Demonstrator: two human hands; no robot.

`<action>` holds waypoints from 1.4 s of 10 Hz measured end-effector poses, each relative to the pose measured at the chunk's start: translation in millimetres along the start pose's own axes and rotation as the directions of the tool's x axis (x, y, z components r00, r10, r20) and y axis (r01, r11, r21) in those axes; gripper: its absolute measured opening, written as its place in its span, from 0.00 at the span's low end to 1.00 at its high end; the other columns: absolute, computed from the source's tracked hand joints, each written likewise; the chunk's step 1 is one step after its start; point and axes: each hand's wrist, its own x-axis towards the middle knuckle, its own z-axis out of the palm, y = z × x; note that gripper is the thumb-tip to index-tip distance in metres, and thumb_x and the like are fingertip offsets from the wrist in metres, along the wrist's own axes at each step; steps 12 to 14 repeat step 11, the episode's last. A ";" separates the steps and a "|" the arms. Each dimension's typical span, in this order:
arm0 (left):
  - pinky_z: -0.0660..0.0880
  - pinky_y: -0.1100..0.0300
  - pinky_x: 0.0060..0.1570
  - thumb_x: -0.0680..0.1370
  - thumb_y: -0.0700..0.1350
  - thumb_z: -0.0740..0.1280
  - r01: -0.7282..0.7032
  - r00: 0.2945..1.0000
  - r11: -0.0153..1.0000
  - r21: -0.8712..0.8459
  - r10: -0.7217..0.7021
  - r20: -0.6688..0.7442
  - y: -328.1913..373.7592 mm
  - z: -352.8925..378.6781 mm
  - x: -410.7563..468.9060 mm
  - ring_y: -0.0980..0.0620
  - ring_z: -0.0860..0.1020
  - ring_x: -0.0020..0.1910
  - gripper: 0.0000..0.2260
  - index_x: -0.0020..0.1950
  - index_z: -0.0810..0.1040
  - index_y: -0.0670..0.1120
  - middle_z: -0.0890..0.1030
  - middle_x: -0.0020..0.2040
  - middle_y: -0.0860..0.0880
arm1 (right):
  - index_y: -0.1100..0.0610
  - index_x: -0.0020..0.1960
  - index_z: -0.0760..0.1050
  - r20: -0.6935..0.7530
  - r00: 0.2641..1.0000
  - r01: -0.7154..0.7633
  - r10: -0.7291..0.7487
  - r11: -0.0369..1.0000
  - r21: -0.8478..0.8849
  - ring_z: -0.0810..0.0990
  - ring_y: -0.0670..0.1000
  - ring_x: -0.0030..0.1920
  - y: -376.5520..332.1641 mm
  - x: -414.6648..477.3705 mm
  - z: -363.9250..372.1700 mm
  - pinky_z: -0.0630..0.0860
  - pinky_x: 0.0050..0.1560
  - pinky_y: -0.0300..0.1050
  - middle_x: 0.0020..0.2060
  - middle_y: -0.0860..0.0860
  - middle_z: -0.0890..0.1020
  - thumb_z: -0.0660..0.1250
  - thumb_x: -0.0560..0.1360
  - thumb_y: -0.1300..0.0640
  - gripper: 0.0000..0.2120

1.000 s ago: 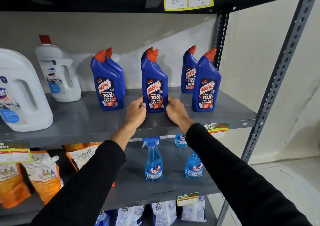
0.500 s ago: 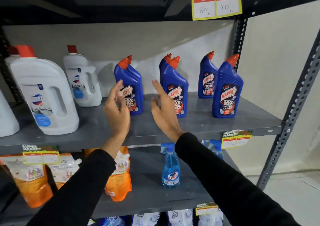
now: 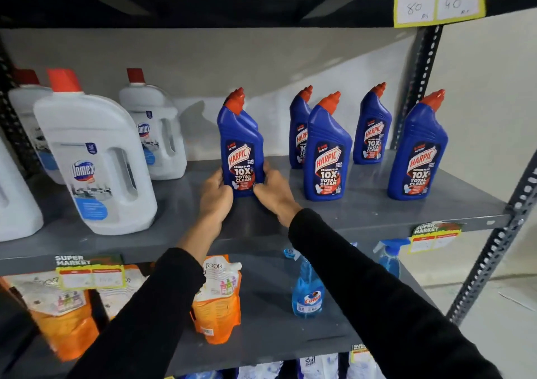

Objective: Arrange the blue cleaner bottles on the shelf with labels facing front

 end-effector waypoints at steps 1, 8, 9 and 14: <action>0.74 0.55 0.57 0.75 0.32 0.57 -0.017 1.000 0.997 0.070 0.017 0.005 -2.6 -1.6 -0.9 0.49 0.79 0.57 0.23 0.65 0.78 0.49 0.83 0.59 0.49 | 0.54 0.71 0.67 -0.017 1.000 0.023 -0.023 1.000 -0.006 0.78 0.53 0.63 0.9 -3.7 0.0 0.74 0.56 0.41 0.62 0.54 0.80 0.65 0.74 0.63 0.26; 0.71 0.55 0.63 0.76 0.32 0.55 -0.066 0.998 0.976 0.208 0.060 0.035 4.4 -14.5 -40.7 0.50 0.76 0.61 0.26 0.69 0.75 0.53 0.82 0.60 0.49 | 0.54 0.74 0.64 0.006 0.999 0.050 -0.050 0.998 0.030 0.76 0.52 0.66 0.9 -47.1 -7.9 0.72 0.55 0.39 0.65 0.54 0.78 0.66 0.75 0.64 0.28; 0.70 0.57 0.61 0.77 0.33 0.55 -0.060 0.998 0.977 0.203 0.052 0.044 4.3 -14.2 -41.5 0.50 0.76 0.61 0.26 0.70 0.74 0.53 0.81 0.61 0.48 | 0.54 0.74 0.64 0.015 0.998 0.056 -0.056 0.998 0.035 0.76 0.52 0.66 1.4 -48.1 -7.8 0.71 0.55 0.39 0.65 0.54 0.78 0.66 0.75 0.64 0.29; 0.69 0.58 0.58 0.79 0.33 0.56 -0.066 0.998 0.980 0.188 0.068 -0.002 13.0 -12.8 -50.3 0.48 0.75 0.66 0.25 0.72 0.71 0.51 0.79 0.65 0.47 | 0.53 0.75 0.60 0.049 0.996 0.071 -0.072 0.997 0.032 0.76 0.52 0.66 2.0 -51.3 -9.9 0.73 0.54 0.36 0.66 0.53 0.77 0.66 0.75 0.63 0.31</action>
